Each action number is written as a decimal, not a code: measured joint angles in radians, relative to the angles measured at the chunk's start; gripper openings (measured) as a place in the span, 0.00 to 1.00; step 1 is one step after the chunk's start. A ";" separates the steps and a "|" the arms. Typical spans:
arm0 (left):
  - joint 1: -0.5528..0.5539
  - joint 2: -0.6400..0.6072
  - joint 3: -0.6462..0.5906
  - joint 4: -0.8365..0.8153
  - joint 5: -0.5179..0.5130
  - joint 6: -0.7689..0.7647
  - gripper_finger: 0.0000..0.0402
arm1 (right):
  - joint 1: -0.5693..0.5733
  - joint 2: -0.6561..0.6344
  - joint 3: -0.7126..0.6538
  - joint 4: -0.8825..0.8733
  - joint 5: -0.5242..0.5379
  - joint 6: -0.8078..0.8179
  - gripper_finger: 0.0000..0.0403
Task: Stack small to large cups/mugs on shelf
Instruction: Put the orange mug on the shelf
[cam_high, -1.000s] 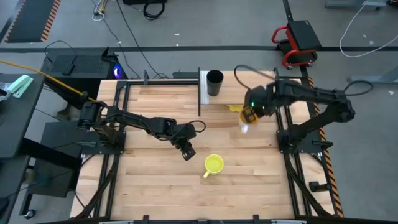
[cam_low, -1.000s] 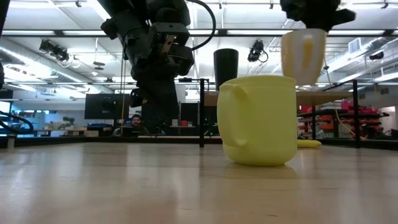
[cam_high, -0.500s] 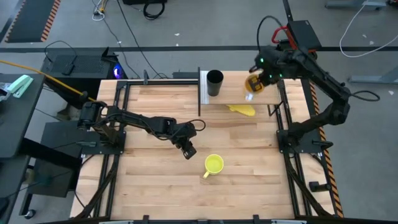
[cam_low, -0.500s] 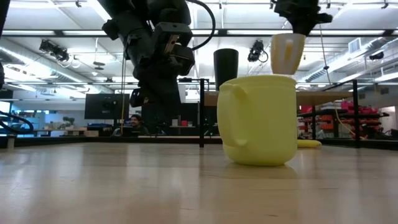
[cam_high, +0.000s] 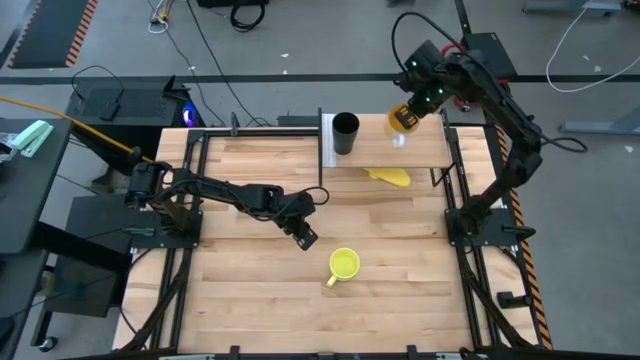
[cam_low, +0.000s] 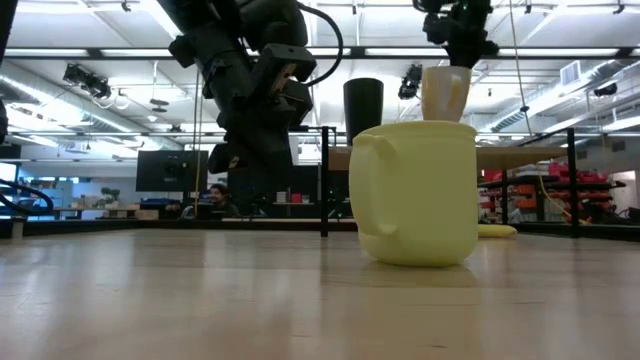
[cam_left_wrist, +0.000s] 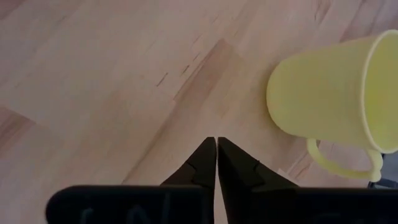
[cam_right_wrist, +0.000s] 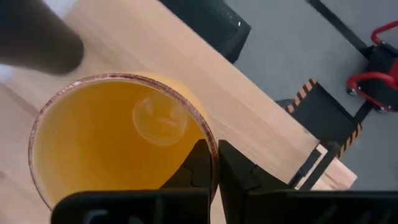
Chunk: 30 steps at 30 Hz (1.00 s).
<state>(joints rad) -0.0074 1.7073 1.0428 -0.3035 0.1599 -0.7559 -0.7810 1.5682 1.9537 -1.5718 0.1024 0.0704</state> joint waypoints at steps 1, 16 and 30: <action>0.000 0.000 0.000 0.000 -0.001 0.000 0.06 | -0.004 0.003 -0.004 -0.002 -0.007 -0.015 0.03; 0.000 0.000 0.000 0.000 -0.013 -0.042 0.06 | 0.022 0.078 -0.004 0.001 -0.045 -0.089 0.03; 0.000 0.000 0.000 0.000 -0.013 -0.049 0.04 | 0.049 0.135 -0.004 0.001 -0.055 -0.098 0.03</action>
<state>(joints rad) -0.0074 1.7073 1.0428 -0.3038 0.1471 -0.8053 -0.7315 1.7033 1.9499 -1.5707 0.0479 -0.0280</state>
